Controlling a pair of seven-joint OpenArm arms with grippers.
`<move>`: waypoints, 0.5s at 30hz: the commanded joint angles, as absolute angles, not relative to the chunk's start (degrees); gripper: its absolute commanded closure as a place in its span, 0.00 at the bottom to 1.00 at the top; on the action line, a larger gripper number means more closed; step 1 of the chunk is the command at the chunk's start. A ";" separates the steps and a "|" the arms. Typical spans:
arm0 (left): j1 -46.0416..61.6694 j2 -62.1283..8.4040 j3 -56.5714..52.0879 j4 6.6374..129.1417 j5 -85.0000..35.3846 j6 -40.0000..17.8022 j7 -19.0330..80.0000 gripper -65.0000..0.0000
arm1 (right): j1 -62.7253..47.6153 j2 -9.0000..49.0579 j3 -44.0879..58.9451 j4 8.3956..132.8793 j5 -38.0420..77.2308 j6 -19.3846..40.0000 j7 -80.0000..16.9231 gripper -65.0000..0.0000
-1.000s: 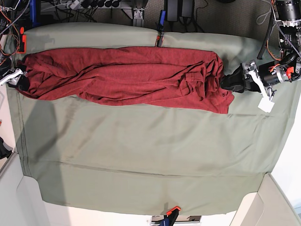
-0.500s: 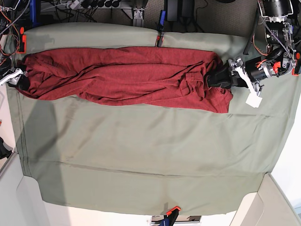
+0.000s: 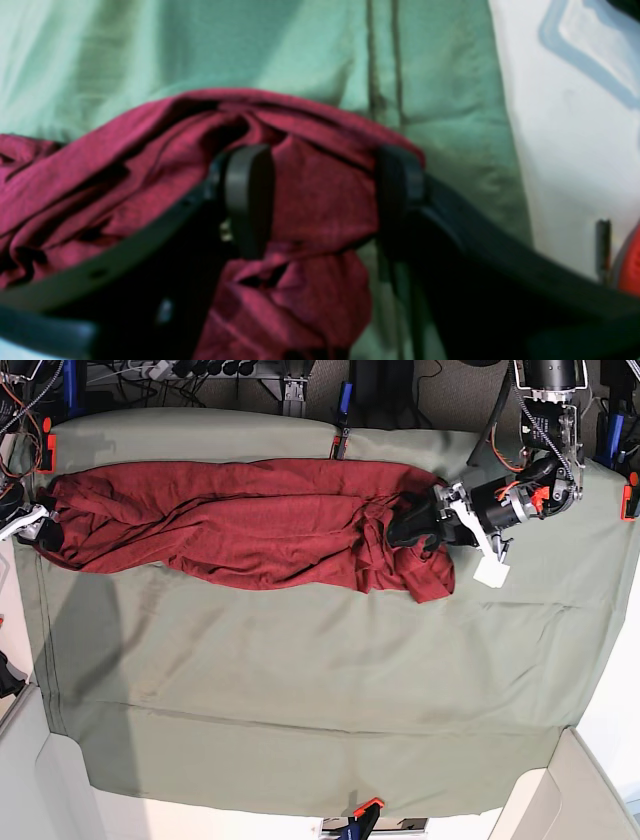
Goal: Fold the T-shirt properly
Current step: 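Grasp the shirt end with the left gripper and push it toward the right gripper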
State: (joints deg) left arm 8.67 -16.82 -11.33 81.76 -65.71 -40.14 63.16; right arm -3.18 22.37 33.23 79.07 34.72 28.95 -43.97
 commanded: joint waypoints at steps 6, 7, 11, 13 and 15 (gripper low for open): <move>8.58 -15.18 -10.98 82.17 -60.58 -40.00 64.03 0.48 | -2.57 23.59 33.63 79.92 35.55 29.36 -43.11 0.49; 8.58 -15.14 -11.00 82.17 -60.34 -40.00 63.96 0.66 | -2.57 23.59 33.63 79.92 35.62 29.36 -43.11 0.49; 8.58 -15.07 -11.00 82.17 -57.45 -40.00 61.34 1.00 | -2.57 23.59 33.63 79.92 35.62 29.36 -43.09 0.49; 8.38 -15.11 -11.27 82.17 -54.83 -40.00 60.12 1.00 | -2.57 23.59 33.63 79.92 35.62 29.36 -43.09 0.49; 7.88 -15.25 -12.29 82.17 -51.42 -40.00 57.93 1.00 | -2.57 23.62 33.63 79.92 35.62 29.36 -43.09 0.49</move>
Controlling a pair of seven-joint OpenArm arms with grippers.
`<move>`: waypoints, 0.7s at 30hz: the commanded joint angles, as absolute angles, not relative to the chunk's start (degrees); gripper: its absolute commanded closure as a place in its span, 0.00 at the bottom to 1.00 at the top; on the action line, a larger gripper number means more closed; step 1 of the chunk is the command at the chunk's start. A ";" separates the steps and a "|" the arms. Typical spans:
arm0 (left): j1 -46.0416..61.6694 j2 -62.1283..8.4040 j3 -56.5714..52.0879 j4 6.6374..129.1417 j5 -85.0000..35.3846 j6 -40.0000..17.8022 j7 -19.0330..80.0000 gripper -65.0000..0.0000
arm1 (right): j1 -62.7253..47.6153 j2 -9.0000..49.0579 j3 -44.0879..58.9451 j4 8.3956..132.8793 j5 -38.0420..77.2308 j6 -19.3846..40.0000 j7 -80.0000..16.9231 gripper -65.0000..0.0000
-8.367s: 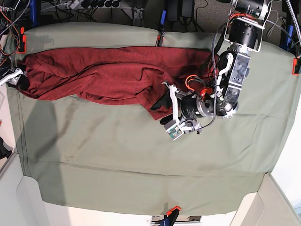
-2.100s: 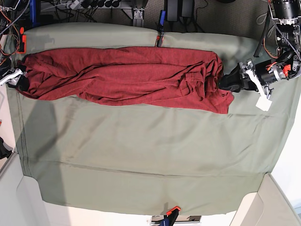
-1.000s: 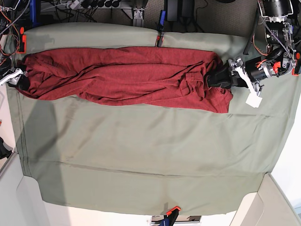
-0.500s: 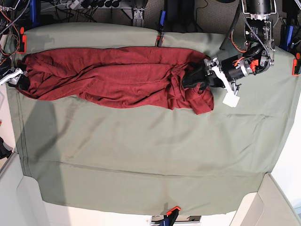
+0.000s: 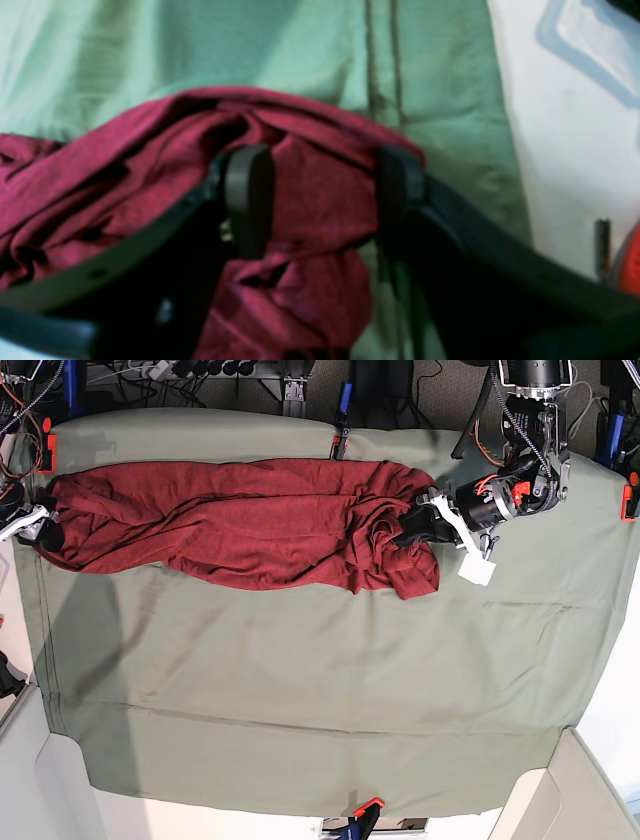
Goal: Fold the T-shirt properly
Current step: 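Grasp the shirt end with the left gripper and push it toward the right gripper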
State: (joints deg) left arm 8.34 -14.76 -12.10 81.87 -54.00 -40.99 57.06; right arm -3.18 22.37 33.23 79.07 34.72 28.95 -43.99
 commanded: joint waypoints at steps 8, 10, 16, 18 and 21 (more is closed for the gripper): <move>2.04 -18.04 -21.61 82.17 -41.23 -40.00 51.18 1.00 | -2.57 23.62 33.63 79.92 35.62 29.36 -43.09 0.49; 0.71 -19.73 -22.22 82.17 -40.88 -40.00 50.89 1.00 | -2.57 23.59 33.63 79.92 35.64 29.36 -43.09 0.49; -2.98 -24.29 -22.20 82.17 -37.17 -40.00 48.27 1.00 | -2.57 23.62 33.63 79.92 35.59 29.36 -42.87 0.49; -3.70 -25.52 -22.20 82.17 -36.21 -40.00 47.16 1.00 | -2.57 23.62 33.63 79.92 35.59 29.36 -42.87 0.49; -4.58 -26.63 -22.20 82.17 -33.76 -40.00 46.44 1.00 | -2.55 23.59 33.63 79.92 35.64 29.34 -42.85 0.49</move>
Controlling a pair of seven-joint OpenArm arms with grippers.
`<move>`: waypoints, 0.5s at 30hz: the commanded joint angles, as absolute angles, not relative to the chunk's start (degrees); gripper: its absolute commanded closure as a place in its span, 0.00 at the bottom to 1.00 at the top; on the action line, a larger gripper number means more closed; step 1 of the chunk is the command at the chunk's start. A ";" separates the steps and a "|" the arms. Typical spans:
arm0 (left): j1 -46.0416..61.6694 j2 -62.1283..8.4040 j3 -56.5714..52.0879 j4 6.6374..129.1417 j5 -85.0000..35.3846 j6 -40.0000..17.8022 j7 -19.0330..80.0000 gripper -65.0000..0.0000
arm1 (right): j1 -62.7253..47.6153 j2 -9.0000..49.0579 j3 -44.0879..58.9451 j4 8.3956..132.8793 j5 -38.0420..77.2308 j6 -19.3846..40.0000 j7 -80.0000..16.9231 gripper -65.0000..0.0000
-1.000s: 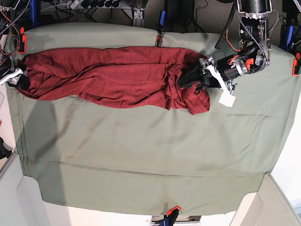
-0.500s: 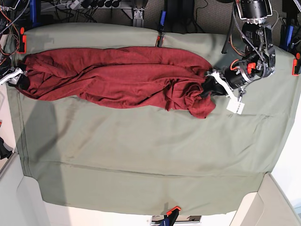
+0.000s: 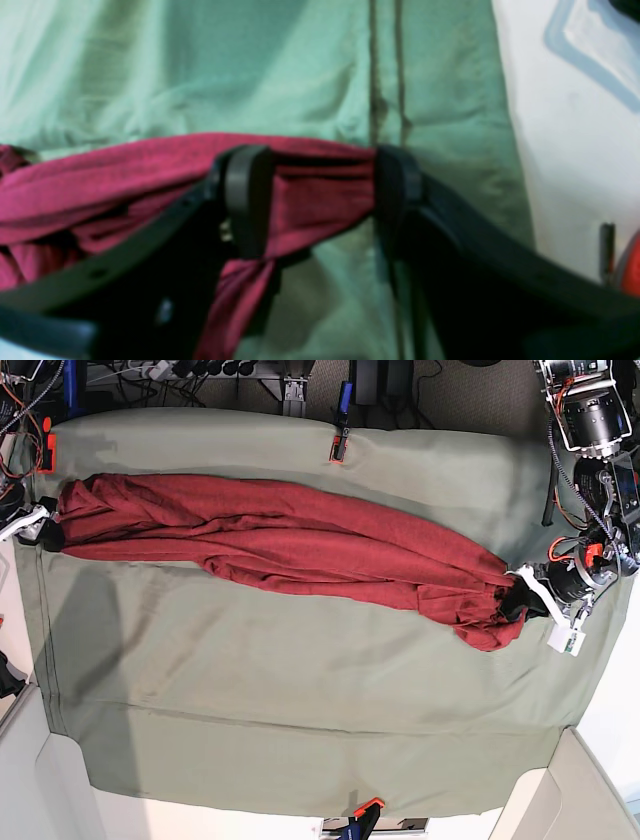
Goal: Fold the T-shirt properly
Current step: 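Grasp the shirt end with the left gripper and push it toward the right gripper, then drag the gripped shirt end with the left gripper toward the right gripper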
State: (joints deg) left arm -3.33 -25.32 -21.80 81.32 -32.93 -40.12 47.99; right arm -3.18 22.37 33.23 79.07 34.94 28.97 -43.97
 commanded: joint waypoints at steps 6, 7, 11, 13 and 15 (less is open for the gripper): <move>-4.93 -28.62 -22.20 82.19 -33.12 -40.00 44.99 1.00 | -2.57 23.62 33.63 79.92 35.62 29.36 -42.87 0.49; -4.91 -28.60 -22.20 82.19 -33.87 -40.00 45.17 1.00 | -2.57 23.59 33.63 79.92 35.62 29.36 -42.87 0.49; -4.58 -27.29 -22.04 83.31 -41.10 -40.00 48.69 1.00 | -2.57 23.59 33.63 79.92 36.21 29.34 -42.98 0.49; -4.23 -25.58 -21.98 85.38 -43.53 -40.00 51.29 1.00 | -2.57 23.59 33.63 79.92 36.71 29.34 -43.31 0.49; -3.38 -23.94 -21.85 88.71 -44.60 -40.00 52.77 1.00 | -2.57 23.59 33.63 79.92 37.78 29.34 -43.31 0.49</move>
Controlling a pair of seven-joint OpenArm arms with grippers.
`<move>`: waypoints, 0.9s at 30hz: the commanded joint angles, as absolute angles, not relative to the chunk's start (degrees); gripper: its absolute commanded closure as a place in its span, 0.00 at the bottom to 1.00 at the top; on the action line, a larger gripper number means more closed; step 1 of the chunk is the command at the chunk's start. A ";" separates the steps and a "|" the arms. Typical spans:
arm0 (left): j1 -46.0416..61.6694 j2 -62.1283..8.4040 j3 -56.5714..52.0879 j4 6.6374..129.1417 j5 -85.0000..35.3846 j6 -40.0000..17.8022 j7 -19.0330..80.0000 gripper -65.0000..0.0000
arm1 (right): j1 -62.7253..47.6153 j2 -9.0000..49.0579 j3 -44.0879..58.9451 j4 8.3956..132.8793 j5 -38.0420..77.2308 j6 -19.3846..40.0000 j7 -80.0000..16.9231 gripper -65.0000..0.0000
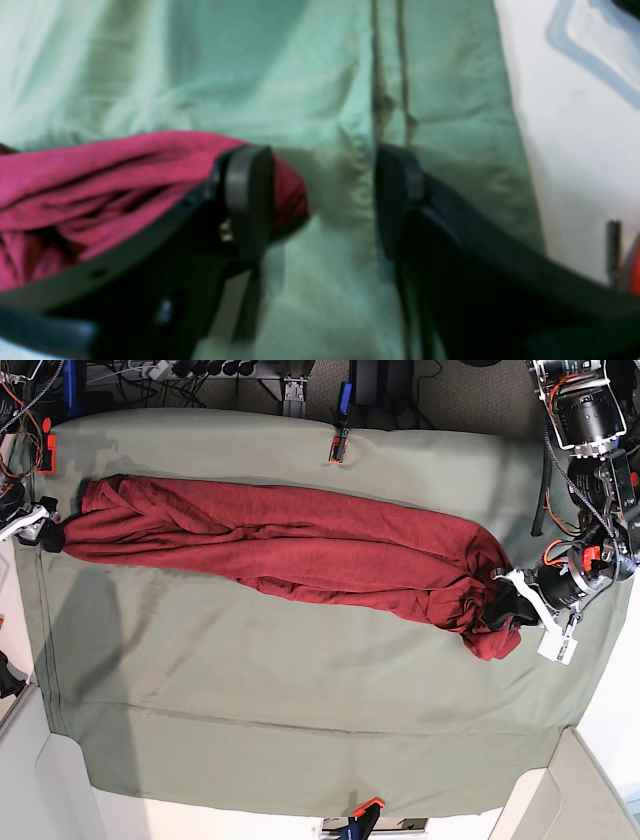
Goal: Fold the T-shirt properly
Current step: 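Drag the gripped shirt end with the left gripper toward the right gripper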
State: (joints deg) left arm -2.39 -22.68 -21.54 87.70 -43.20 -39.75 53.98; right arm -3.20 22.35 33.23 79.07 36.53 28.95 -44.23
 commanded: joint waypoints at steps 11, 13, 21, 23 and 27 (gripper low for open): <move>7.22 -21.21 -11.33 109.34 -46.89 -40.00 52.77 1.00 | -2.55 23.62 33.63 79.92 38.79 29.36 -43.31 0.49; 7.51 -19.46 -8.12 109.32 -46.87 -40.00 52.77 1.00 | -2.55 23.62 33.63 79.92 38.76 29.36 -43.29 0.49; 7.51 -11.03 1.69 109.32 -44.42 -40.00 52.99 1.00 | -2.57 23.62 33.63 79.92 38.06 29.36 -43.55 0.49; 7.49 -9.45 4.25 109.08 -42.74 -40.00 52.97 1.00 | -2.57 23.59 33.63 79.92 37.50 29.36 -43.57 0.49; 7.49 -6.39 8.36 107.00 -38.52 -40.00 51.51 1.00 | -2.57 23.59 33.63 79.92 37.82 29.34 -44.05 0.49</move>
State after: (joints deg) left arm 8.10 -6.57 8.47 106.17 -37.12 -39.64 53.04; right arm -3.18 22.39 33.23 79.07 36.86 28.95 -44.93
